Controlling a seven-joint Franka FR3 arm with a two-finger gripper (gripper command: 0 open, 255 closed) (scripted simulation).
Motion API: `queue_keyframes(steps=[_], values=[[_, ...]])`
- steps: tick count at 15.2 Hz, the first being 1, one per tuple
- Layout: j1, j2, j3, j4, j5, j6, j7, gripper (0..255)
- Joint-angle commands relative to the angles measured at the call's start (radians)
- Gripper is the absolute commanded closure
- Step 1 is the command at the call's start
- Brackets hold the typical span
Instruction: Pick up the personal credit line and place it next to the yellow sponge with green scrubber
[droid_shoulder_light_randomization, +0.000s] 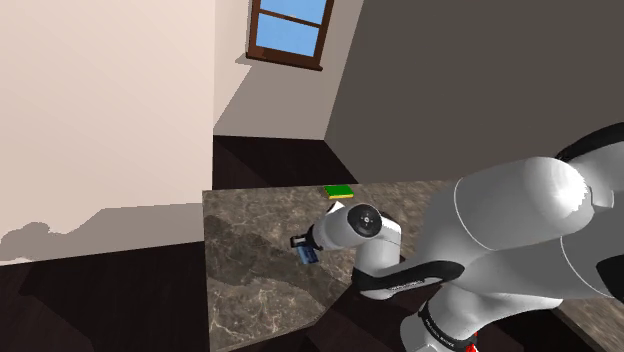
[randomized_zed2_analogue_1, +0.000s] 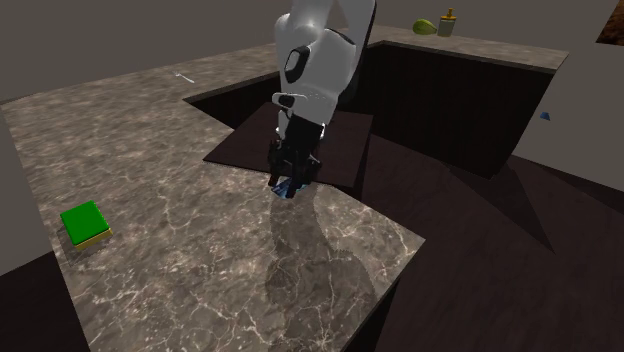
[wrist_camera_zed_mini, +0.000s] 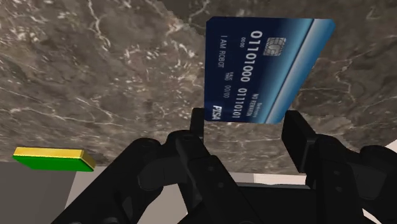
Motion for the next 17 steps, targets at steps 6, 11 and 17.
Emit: queue_keyframes(steps=[6,11,17], values=[[-0.232,0.064,-0.067,-0.075,-0.11,0.185,-0.171,255],[-0.514,0.126,-0.034,-0.071,-0.208,0.294,-0.31,255],[-0.964,0.212,0.126,-0.01,-0.34,0.367,-0.466,255]])
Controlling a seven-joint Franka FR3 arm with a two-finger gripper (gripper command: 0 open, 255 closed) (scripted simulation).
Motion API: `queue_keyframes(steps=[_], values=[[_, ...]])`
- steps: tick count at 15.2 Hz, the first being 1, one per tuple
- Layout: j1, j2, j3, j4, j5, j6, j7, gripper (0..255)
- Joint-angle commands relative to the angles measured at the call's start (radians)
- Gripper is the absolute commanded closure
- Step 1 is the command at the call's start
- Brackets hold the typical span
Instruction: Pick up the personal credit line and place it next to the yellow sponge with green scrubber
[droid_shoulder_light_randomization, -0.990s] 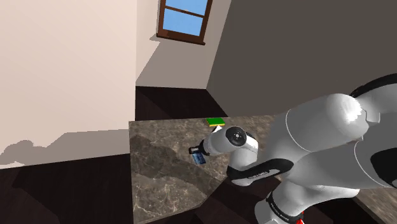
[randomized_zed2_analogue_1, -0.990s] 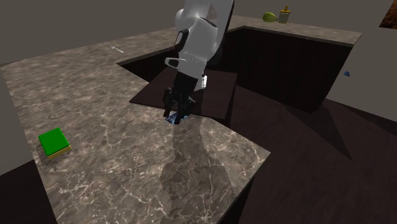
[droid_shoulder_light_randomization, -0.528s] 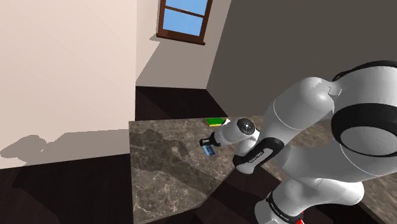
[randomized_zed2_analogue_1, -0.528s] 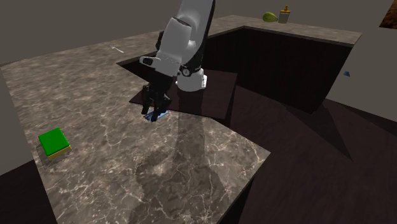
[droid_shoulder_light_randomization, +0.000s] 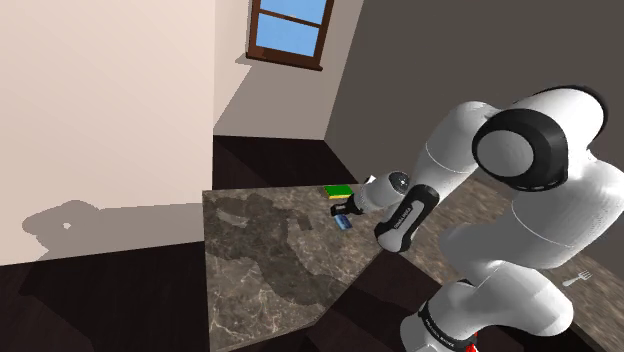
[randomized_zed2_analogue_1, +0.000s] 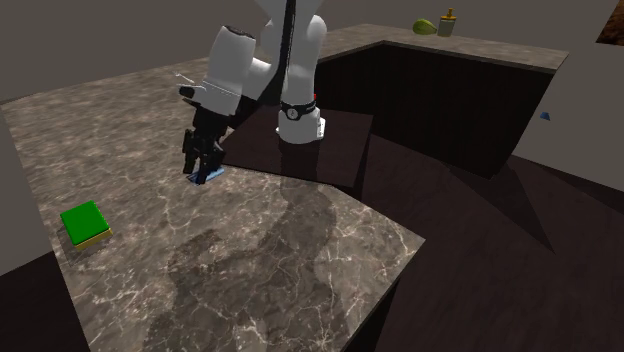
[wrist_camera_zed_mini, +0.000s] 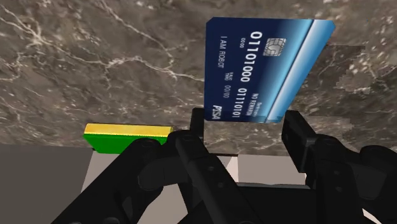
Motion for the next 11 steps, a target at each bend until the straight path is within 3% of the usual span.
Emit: queue_keyframes(steps=[1,5,8,9,11], values=[[-0.18,0.031,0.08,0.033,-0.054,0.011,-0.049,255],[-0.583,0.06,0.305,0.118,-0.207,0.02,-0.069,255],[-0.882,0.044,0.476,0.21,-0.393,0.025,0.007,255],[-0.882,0.021,0.455,0.23,-0.457,0.039,0.067,255],[-0.882,-0.058,0.454,0.245,-0.476,0.102,0.121,255]])
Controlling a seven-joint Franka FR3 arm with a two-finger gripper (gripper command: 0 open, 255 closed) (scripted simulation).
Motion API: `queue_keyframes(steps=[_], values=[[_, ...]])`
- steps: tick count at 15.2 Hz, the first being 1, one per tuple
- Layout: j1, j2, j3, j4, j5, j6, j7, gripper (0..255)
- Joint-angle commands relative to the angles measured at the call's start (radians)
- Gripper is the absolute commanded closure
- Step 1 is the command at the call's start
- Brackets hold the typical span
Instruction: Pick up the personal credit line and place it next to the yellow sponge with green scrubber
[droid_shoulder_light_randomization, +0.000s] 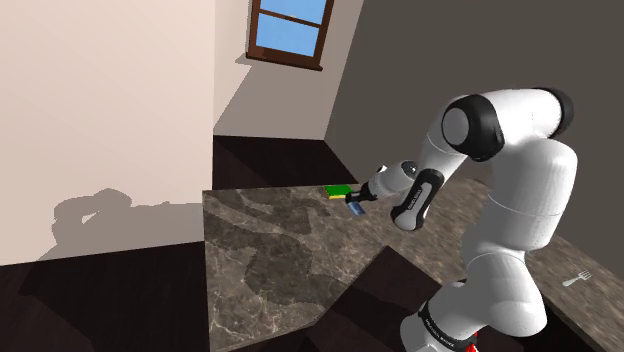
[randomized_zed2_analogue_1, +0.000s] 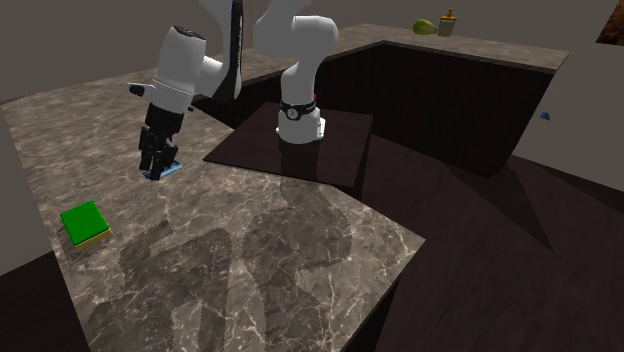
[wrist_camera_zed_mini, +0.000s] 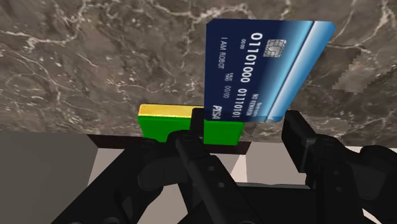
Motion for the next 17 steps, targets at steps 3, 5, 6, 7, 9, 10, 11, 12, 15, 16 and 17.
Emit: queue_keyframes(steps=[3,5,6,7,9,10,11,12,15,16,17], values=[[-0.018,-0.148,0.005,0.03,-0.027,0.118,0.089,255],[-0.018,-0.22,0.011,0.043,-0.018,0.173,0.121,255],[-0.018,-0.255,0.014,0.049,-0.011,0.199,0.135,255],[-0.018,-0.289,0.018,0.056,-0.004,0.224,0.149,255],[-0.018,-0.355,0.027,0.069,0.013,0.271,0.174,255],[-0.018,-0.387,0.031,0.076,0.022,0.293,0.185,255],[-0.018,-0.418,0.036,0.083,0.032,0.314,0.197,255],[-0.018,-0.449,0.042,0.09,0.042,0.334,0.208,255],[-0.018,-0.499,0.051,0.102,0.06,0.367,0.226,255],[-0.018,-0.499,0.051,0.102,0.06,0.367,0.226,255],[-0.018,-0.499,0.051,0.102,0.06,0.367,0.226,255]])
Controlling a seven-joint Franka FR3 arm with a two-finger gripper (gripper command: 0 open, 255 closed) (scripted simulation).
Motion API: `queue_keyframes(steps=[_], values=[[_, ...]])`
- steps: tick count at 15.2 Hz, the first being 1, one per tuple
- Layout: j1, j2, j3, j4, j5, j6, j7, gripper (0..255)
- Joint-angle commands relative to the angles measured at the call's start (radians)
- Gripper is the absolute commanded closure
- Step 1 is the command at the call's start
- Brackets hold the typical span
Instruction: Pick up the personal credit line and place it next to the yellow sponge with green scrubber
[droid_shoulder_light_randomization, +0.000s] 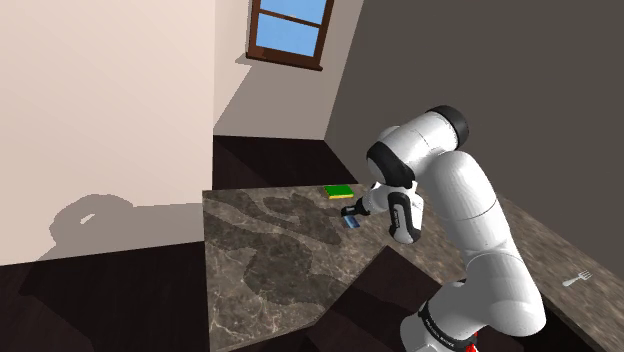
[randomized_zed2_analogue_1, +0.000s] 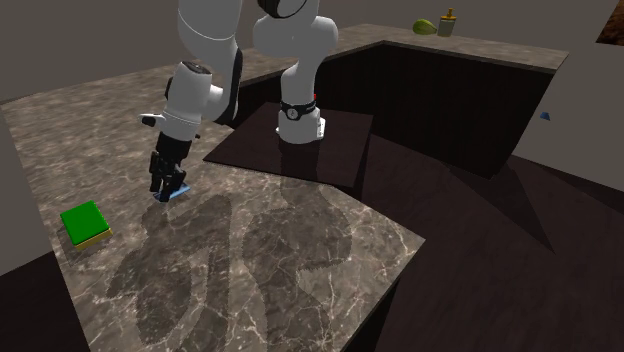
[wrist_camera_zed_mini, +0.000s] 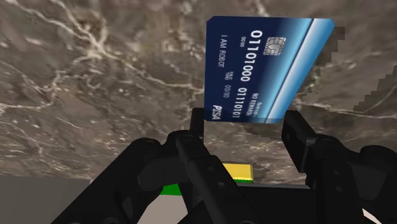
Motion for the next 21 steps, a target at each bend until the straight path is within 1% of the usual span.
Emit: queue_keyframes(steps=[1,4,5,10,14,21], values=[[0.0,-0.003,0.0,0.0,0.002,0.002,0.001,255],[0.0,-0.003,0.0,0.0,0.002,0.002,0.001,255],[0.0,-0.003,0.0,0.0,0.002,0.002,0.001,0],[0.0,-0.003,0.0,0.0,0.002,0.002,0.001,0],[0.128,0.15,-0.165,-0.123,-0.09,-0.053,-0.025,0],[0.129,0.149,-0.165,-0.123,-0.09,-0.052,-0.024,0]])
